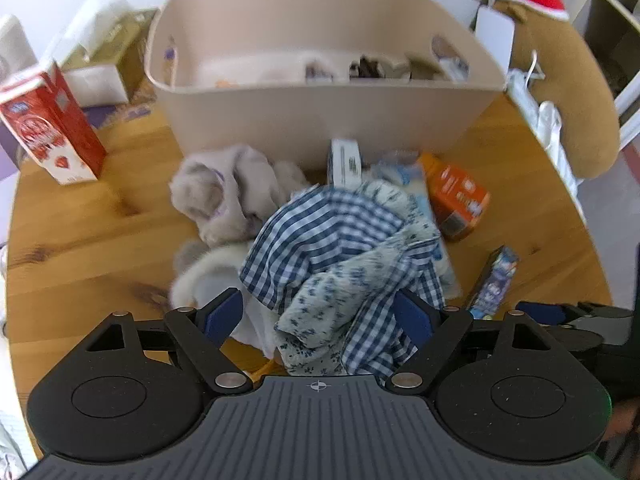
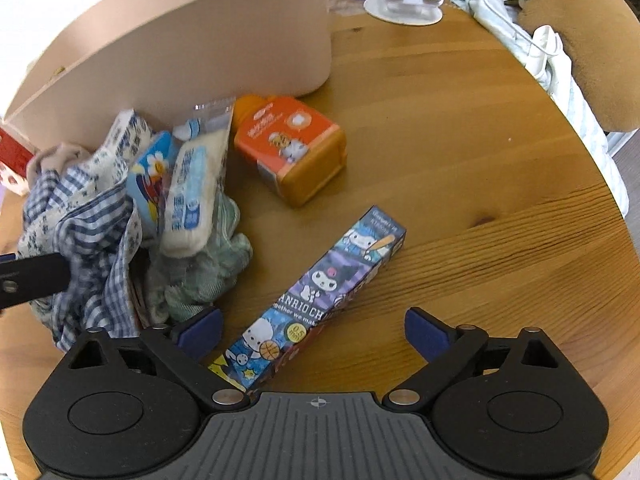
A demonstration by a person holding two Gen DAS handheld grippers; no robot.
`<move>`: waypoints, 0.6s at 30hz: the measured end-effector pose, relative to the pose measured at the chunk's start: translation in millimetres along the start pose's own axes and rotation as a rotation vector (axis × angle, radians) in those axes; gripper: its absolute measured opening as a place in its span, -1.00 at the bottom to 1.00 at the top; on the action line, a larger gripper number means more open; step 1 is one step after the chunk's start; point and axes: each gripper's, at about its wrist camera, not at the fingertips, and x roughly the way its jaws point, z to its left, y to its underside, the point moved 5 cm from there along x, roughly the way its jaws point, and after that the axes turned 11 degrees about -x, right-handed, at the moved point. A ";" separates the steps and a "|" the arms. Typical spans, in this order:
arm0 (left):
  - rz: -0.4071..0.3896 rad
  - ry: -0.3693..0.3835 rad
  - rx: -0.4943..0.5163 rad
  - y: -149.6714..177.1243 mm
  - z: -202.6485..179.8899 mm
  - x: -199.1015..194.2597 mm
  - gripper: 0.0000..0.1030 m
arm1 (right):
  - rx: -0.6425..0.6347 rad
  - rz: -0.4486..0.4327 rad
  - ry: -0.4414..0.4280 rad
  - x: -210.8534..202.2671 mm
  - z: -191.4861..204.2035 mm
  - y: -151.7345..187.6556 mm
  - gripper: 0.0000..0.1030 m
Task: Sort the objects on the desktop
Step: 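Grasp the checkered shirt with the left tool while the right tool grasps the Sanrio box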
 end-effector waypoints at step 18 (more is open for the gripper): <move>0.067 0.050 0.017 11.4 -10.1 18.5 -0.12 | -0.145 -0.021 0.088 1.1 12.1 6.6 0.32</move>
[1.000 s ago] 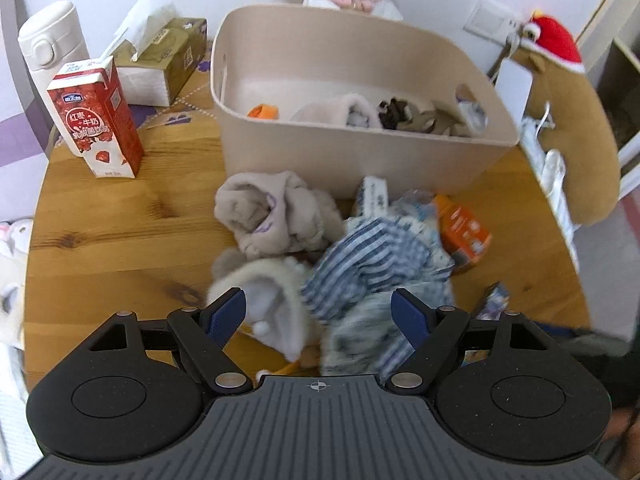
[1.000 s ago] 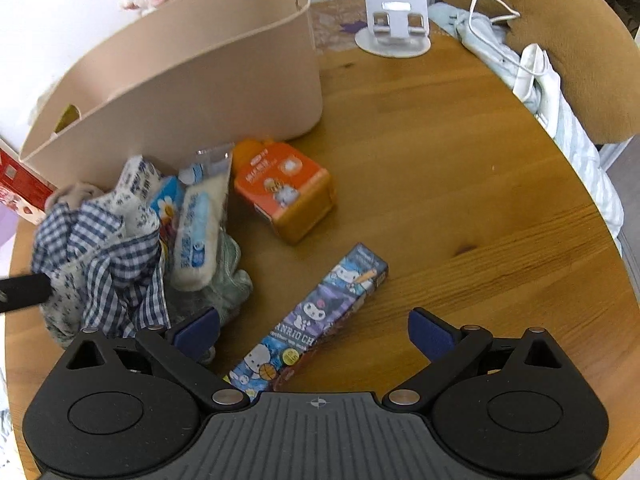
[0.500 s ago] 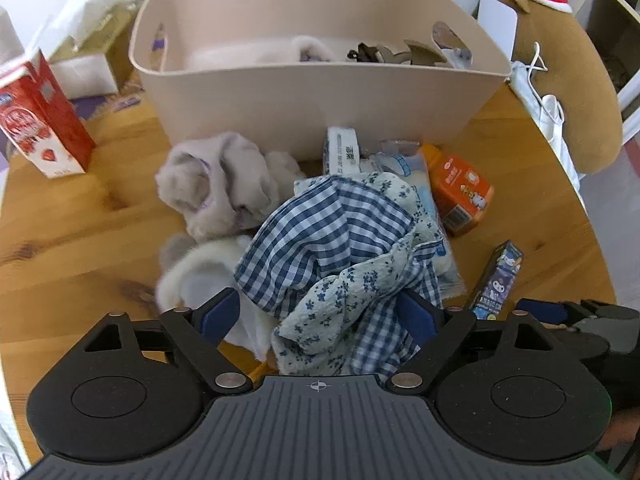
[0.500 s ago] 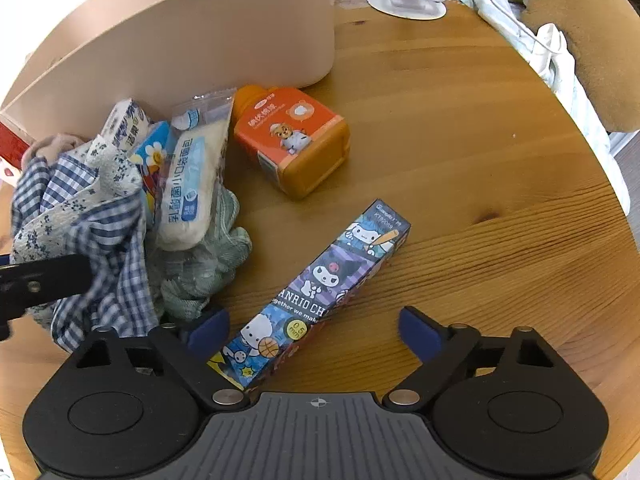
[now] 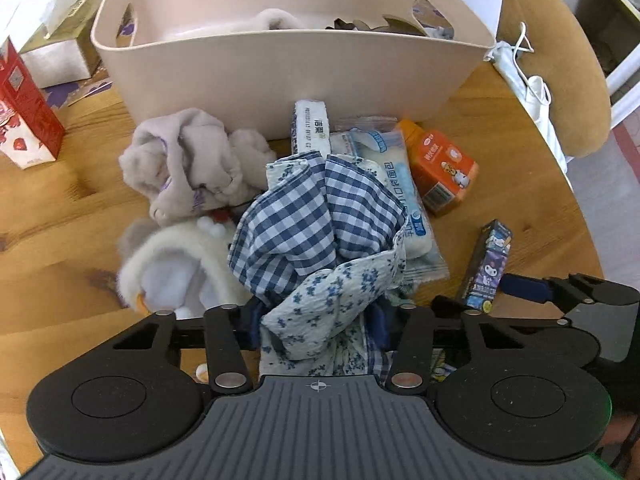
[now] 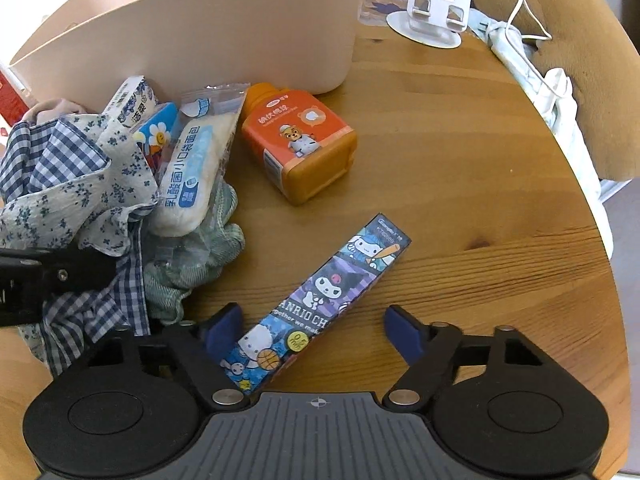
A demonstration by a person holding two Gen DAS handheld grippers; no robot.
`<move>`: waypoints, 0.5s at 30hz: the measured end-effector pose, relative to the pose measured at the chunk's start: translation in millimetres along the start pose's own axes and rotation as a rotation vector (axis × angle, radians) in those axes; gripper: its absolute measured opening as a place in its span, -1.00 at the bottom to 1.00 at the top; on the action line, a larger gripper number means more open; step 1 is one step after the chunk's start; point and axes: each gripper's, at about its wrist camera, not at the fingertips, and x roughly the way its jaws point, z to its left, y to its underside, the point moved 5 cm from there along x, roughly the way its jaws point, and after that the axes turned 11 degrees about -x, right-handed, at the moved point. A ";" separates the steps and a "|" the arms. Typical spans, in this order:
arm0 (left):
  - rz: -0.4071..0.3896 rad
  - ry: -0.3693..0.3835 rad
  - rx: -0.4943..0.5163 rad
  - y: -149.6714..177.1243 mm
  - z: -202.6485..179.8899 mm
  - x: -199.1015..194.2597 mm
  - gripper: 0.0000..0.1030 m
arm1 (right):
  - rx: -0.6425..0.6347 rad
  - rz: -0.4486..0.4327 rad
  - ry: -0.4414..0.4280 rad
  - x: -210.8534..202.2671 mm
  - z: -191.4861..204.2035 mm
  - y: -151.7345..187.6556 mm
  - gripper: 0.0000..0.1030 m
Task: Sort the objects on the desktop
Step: 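Grasp the checkered shirt with the left tool while the right tool grasps the Sanrio box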
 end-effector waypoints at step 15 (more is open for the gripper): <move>-0.039 0.022 -0.014 20.2 22.1 -30.5 -0.59 | -0.039 -0.042 -0.057 -15.9 -9.4 10.8 -0.59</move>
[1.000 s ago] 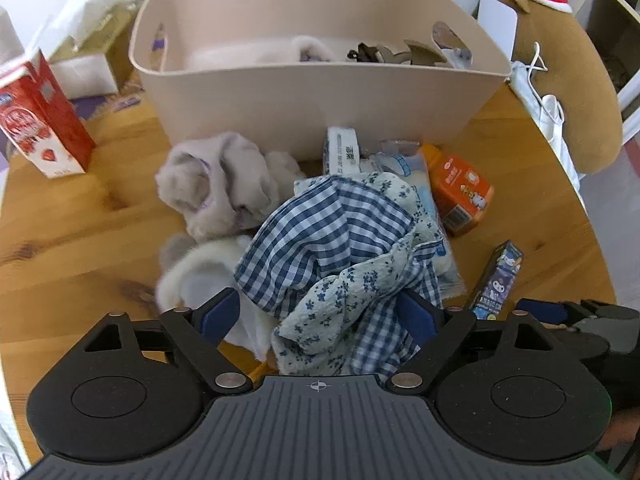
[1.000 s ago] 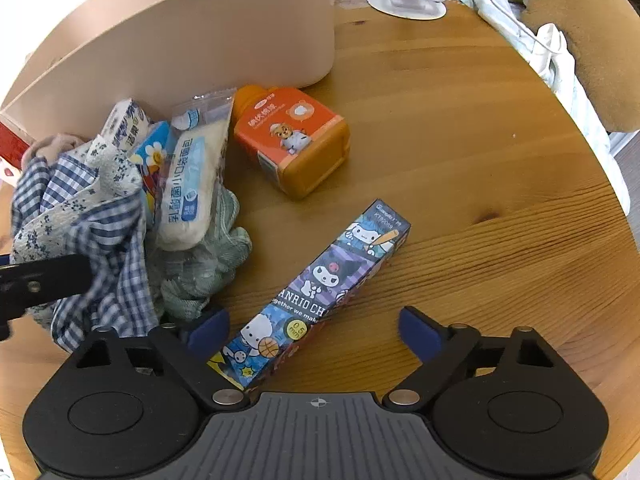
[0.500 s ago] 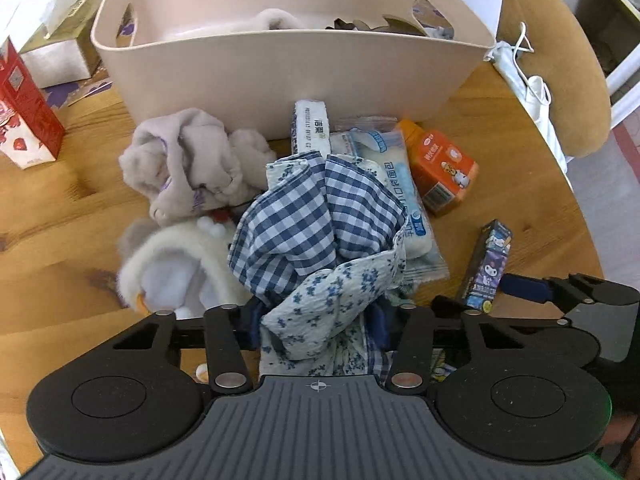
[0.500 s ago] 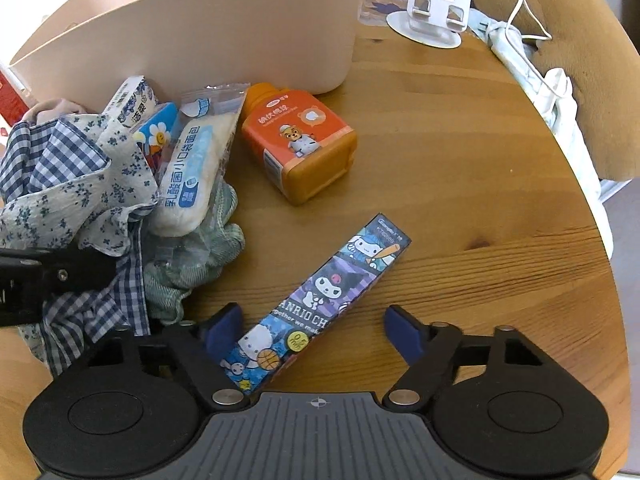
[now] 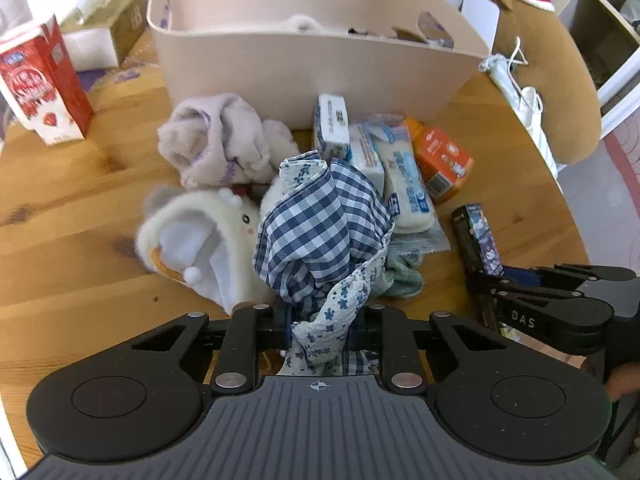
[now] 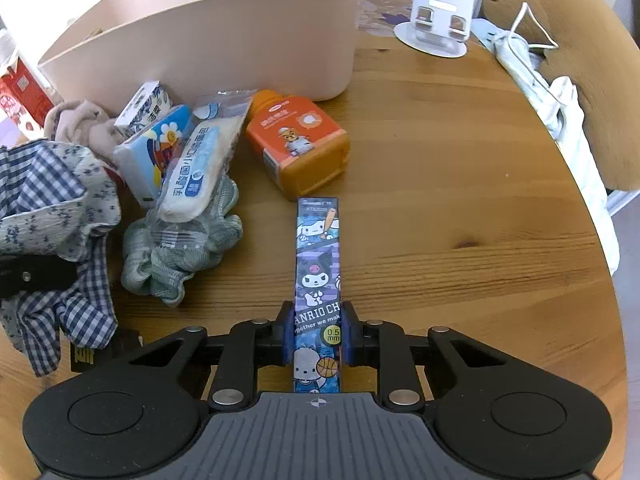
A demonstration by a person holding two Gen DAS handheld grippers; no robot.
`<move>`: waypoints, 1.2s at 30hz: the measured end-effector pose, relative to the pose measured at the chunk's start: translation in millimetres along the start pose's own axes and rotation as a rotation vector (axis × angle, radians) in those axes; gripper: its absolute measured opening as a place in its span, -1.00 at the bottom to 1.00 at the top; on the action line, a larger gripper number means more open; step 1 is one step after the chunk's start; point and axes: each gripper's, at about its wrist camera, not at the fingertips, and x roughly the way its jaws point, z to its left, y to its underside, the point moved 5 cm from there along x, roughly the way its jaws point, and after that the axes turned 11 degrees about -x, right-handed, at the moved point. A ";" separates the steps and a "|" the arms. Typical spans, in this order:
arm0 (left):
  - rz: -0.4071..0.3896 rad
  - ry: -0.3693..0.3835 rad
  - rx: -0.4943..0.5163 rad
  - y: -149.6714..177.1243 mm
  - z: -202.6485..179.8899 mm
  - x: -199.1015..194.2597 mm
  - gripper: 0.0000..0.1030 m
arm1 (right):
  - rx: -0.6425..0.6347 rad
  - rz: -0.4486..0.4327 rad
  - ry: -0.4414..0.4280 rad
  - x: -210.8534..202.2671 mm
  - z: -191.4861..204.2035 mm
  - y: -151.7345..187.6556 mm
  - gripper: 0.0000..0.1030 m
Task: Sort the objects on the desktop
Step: 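Lift both held items over the basket and lower them inside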
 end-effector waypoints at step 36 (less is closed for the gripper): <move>-0.325 -0.046 -0.046 -100.0 -12.8 -120.9 -0.61 | -0.117 -0.434 -0.024 -130.0 -42.3 -121.9 -0.59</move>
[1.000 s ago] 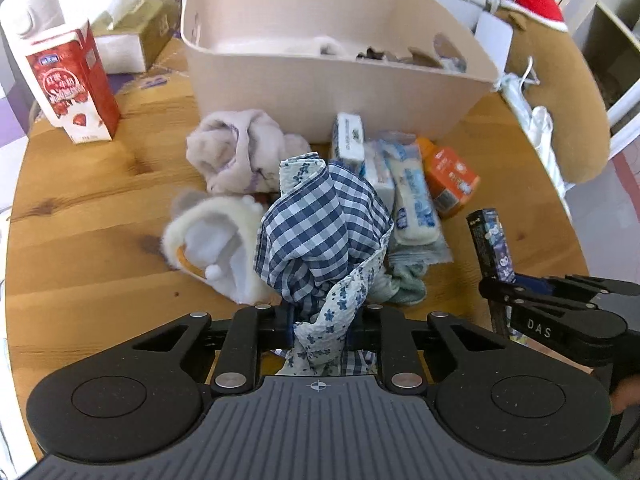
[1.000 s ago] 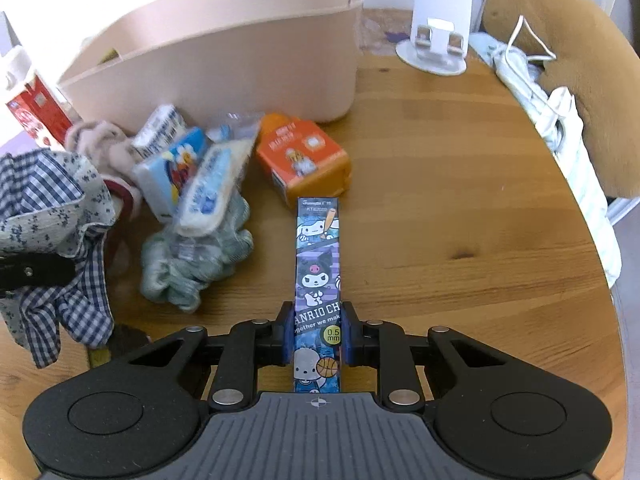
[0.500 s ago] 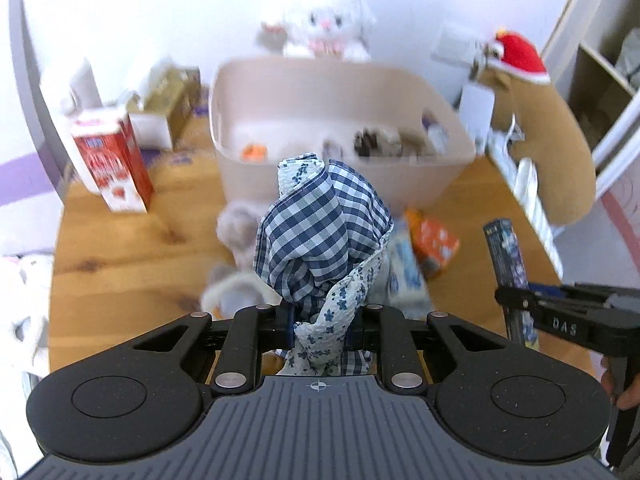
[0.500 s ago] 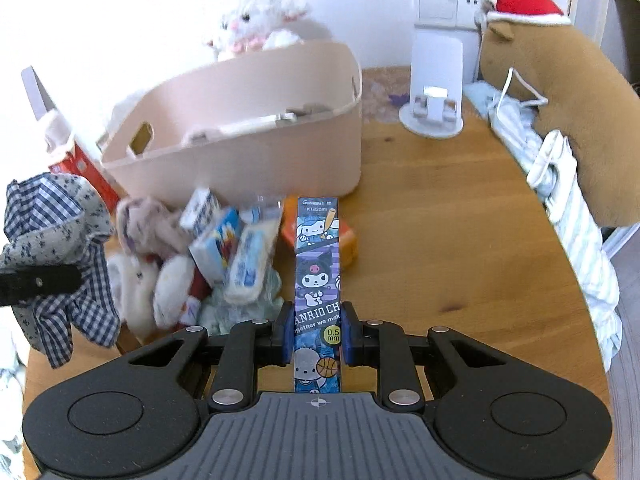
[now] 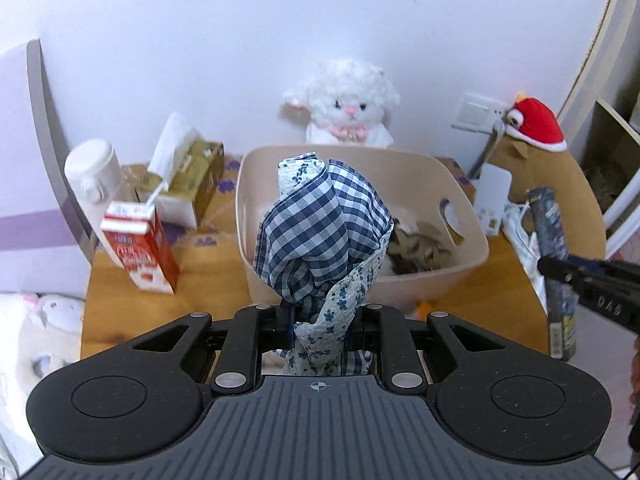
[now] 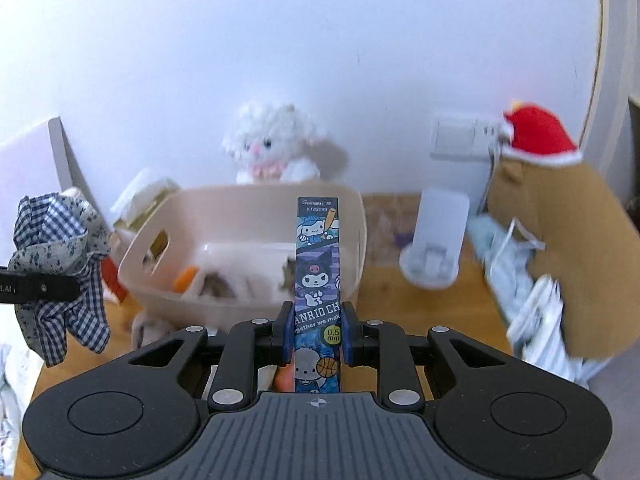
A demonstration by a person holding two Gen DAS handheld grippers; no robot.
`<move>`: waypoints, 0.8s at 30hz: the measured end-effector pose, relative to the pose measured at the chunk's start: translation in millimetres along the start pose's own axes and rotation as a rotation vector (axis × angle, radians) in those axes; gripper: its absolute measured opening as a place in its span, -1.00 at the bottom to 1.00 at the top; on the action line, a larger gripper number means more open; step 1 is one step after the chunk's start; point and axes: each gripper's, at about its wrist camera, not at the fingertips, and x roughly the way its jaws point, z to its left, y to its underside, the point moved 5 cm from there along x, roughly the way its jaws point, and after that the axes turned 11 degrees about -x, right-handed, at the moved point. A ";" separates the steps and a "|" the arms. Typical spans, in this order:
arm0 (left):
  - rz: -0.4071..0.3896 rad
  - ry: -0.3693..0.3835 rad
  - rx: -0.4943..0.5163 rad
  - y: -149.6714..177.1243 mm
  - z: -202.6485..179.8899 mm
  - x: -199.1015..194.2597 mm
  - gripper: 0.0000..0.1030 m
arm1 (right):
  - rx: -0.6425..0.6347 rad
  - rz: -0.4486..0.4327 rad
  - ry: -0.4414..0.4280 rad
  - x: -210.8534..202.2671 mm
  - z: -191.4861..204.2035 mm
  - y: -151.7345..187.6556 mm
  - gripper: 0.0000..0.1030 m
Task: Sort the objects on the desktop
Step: 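Lift both held items over the basket and lower them inside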
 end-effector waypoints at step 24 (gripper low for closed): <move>0.004 -0.120 0.026 -85.9 -11.6 134.4 -0.61 | -0.071 -0.075 0.042 87.6 -13.7 -96.0 -0.59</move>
